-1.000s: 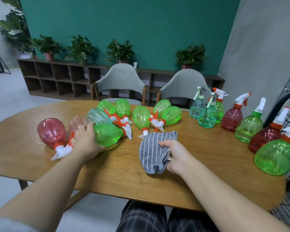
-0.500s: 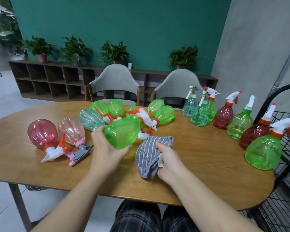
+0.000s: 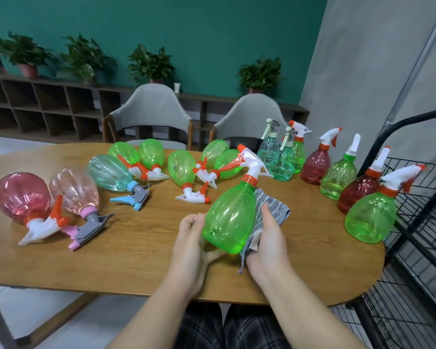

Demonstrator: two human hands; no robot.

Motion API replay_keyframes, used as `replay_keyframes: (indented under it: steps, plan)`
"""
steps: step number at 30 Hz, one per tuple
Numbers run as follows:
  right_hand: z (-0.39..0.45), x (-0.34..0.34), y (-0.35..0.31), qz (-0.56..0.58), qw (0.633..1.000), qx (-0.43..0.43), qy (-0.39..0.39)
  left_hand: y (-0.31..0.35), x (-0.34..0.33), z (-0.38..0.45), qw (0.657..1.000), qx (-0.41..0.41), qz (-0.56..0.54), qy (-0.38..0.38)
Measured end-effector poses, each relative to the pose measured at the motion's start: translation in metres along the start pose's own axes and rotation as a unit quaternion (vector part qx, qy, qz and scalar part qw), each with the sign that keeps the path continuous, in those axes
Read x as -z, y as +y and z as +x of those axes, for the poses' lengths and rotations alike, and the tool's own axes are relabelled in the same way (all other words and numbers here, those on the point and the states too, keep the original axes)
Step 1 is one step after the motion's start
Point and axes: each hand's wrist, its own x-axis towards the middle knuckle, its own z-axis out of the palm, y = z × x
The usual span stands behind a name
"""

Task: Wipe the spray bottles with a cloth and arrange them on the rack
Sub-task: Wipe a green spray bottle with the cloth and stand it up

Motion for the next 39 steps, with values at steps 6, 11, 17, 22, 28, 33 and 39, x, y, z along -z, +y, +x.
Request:
replay_keyframes:
  steps: [6,11,17,22,28,33,39]
  plan:
    - [-0.006,0.012,0.007,-0.101,0.993,0.059,0.018,-0.015,-0.009,0.000,0.992,0.068,-0.080,-0.066]
    - [-0.011,0.013,0.009,-0.175,0.980,0.089,0.033,-0.020,-0.004,0.004,0.989,0.088,-0.058,-0.103]
    - [-0.009,0.001,-0.009,-0.273,0.920,0.280,-0.015,-0.021,-0.003,0.002,0.992,0.054,-0.054,-0.104]
    - [0.017,0.007,-0.008,-0.540,0.716,0.420,-0.140,-0.021,-0.003,0.001,0.994,0.016,-0.040,-0.102]
    - [0.009,0.010,0.009,-0.518,0.693,0.458,-0.204,-0.022,-0.007,0.001,0.994,0.021,-0.083,-0.068]
    - [-0.001,0.020,0.027,-0.532,0.647,0.482,-0.257,-0.016,-0.002,-0.001,0.986,0.086,-0.135,-0.038]
    - [0.001,0.032,0.025,-0.449,0.722,0.440,-0.289,-0.018,0.001,0.000,0.992,0.053,-0.113,-0.029]
